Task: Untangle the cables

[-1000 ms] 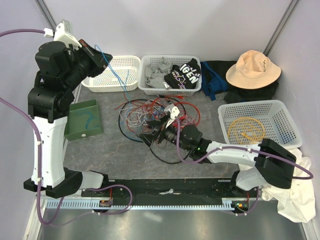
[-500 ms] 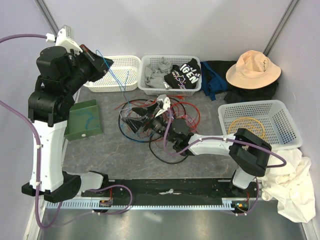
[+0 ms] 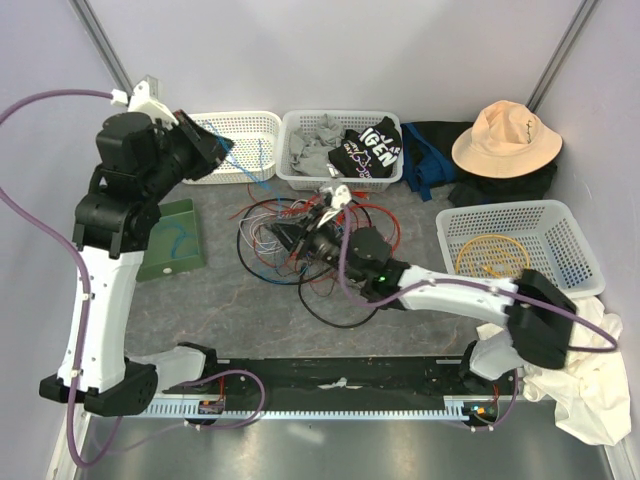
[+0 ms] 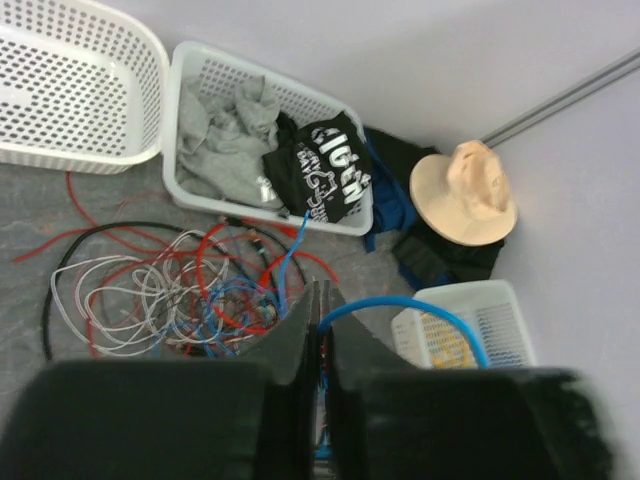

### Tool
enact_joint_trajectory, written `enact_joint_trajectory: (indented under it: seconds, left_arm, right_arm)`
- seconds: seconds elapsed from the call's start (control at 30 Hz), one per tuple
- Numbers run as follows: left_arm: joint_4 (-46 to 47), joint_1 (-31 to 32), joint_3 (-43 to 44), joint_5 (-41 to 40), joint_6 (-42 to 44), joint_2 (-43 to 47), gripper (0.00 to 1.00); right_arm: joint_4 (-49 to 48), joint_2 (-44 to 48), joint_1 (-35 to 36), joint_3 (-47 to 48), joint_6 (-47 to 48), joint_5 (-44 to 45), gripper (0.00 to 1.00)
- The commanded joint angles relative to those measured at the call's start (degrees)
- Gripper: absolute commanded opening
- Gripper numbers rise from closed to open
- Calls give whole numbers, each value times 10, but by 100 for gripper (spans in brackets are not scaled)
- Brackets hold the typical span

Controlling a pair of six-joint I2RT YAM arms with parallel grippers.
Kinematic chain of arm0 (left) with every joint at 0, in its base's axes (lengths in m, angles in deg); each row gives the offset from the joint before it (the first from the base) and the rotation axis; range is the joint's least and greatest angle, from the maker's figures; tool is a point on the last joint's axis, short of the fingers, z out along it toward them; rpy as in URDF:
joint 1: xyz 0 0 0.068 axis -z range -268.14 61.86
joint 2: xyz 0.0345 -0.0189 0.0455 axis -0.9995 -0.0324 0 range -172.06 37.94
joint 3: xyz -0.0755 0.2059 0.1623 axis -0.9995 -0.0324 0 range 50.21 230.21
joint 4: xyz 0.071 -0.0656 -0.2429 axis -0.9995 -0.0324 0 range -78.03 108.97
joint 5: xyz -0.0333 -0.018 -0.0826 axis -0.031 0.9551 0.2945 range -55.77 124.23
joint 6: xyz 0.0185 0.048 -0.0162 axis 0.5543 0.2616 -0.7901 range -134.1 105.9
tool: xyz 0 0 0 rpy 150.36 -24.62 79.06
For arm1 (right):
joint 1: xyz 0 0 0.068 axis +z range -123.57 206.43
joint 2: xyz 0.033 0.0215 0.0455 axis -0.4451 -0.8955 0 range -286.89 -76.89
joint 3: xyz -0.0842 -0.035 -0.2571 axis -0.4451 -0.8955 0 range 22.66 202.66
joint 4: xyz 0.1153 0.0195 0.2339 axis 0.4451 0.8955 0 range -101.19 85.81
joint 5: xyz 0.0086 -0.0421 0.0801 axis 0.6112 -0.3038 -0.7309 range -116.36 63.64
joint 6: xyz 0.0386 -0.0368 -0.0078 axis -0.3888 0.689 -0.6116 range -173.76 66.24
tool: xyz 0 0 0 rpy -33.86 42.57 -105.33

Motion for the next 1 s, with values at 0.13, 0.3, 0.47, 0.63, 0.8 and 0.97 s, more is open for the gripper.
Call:
enact_joint_trajectory:
  seconds: [0.13,0.3,0.47,0.63,0.8,0.97]
  left_arm:
    - [126,0,-234,50,11,44,100]
    - [255,0,-399,91,-13,119,100]
    - [496,12,-557,153,-21,212,100]
    - [759,84,-684,171,17,311,100]
    - [800,164,-679,178,114,289,100]
    - [877,249,-714,162,187,259,100]
  right_arm:
    - [426,209,-3,106,69,149,0]
    - [582,231,-4,202,76,186,0]
    - [661,225,-5,268,73,206,0]
    - [714,218,-5,316,61,195,0]
    - [752,203,-6,365,45,174,0]
    - [778,189,-6,401,29,154,0]
